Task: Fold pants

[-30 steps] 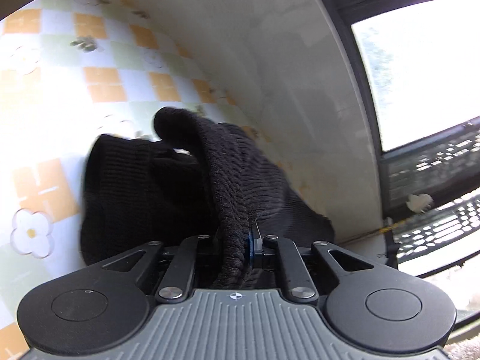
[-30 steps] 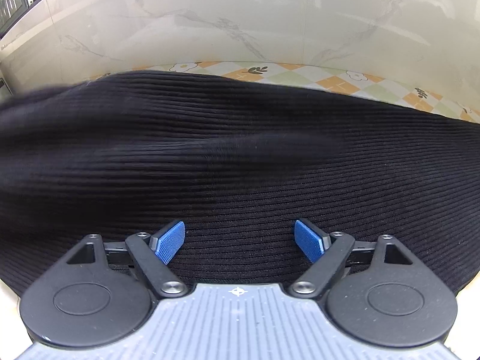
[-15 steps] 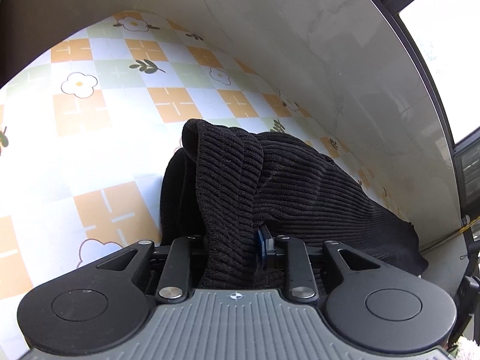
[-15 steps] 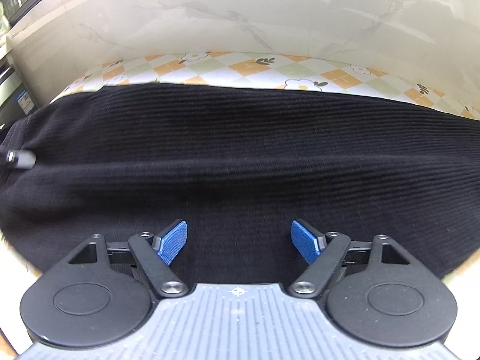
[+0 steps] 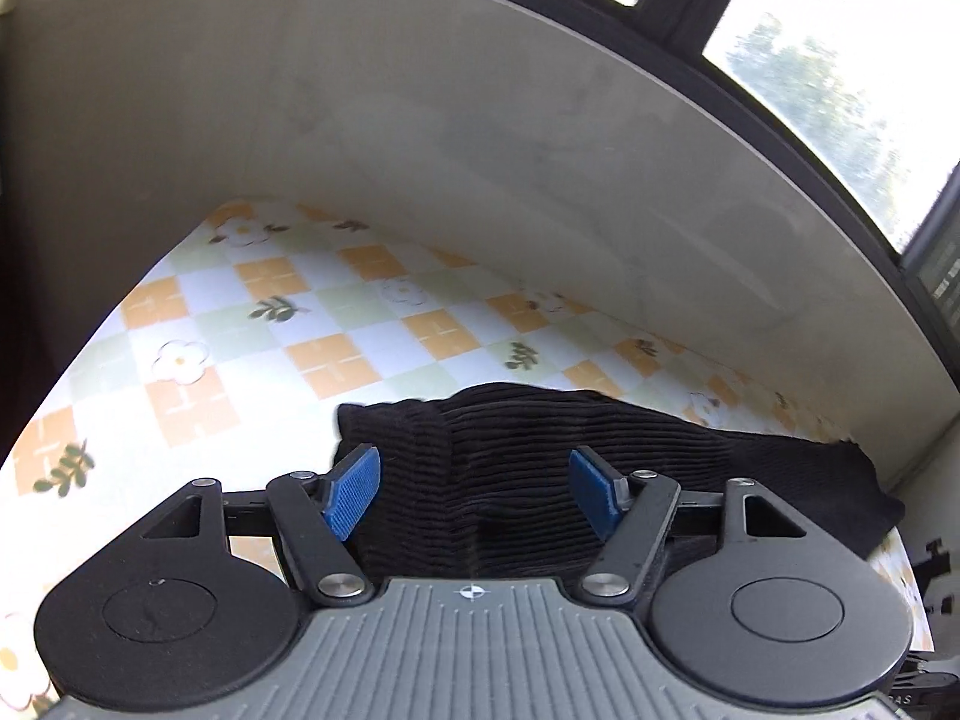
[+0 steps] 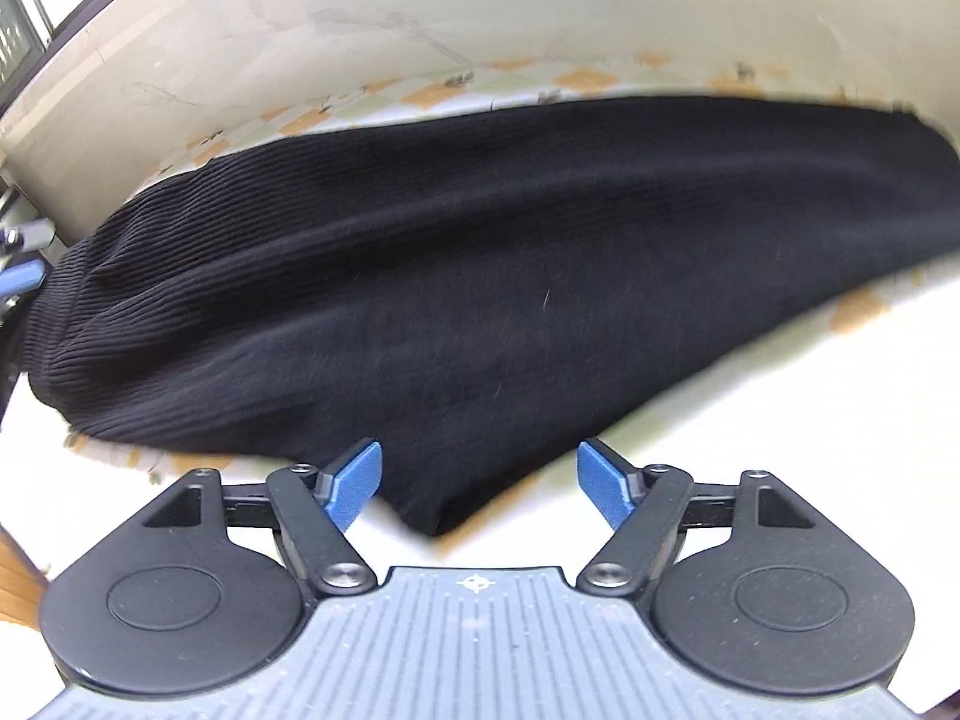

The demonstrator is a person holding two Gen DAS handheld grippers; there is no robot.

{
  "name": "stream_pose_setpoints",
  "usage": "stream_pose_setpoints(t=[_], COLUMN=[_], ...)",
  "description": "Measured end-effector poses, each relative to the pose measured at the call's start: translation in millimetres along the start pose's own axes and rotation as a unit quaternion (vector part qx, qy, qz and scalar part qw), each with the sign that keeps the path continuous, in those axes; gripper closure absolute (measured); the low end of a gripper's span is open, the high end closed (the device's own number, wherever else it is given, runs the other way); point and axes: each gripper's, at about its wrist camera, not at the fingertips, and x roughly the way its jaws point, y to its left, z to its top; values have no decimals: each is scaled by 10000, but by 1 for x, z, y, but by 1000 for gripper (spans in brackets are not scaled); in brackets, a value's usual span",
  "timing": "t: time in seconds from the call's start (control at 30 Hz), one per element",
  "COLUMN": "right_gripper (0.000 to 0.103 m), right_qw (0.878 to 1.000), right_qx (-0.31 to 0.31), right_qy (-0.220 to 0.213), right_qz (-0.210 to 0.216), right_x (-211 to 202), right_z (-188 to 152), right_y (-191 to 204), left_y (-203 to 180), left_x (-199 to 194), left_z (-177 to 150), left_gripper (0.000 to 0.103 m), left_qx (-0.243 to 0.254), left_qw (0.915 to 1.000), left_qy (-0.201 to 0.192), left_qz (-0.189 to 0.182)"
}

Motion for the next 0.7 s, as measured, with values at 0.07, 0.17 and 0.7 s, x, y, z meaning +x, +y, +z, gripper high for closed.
stream_pose_setpoints(t=[0.07, 0.17, 0.7], right_gripper=[35, 50, 94], right_qw=[10000, 9994, 9982], right_qx=[78, 295, 487], right_qy=[21, 37, -137], right_qz=[35, 168, 334], right_x=[4, 13, -6], right_z=[-3, -3, -20], right_y=[0, 0, -1], left_y=[-16, -37, -83], left_x=[7, 37, 176], left_z=[9, 15, 13], left_gripper=[33, 36, 81], left_qx=[242, 312, 1110], left_qw=[9991, 9954, 9851], left_qy=[87, 426, 1314], left_qz=[-349, -794, -3])
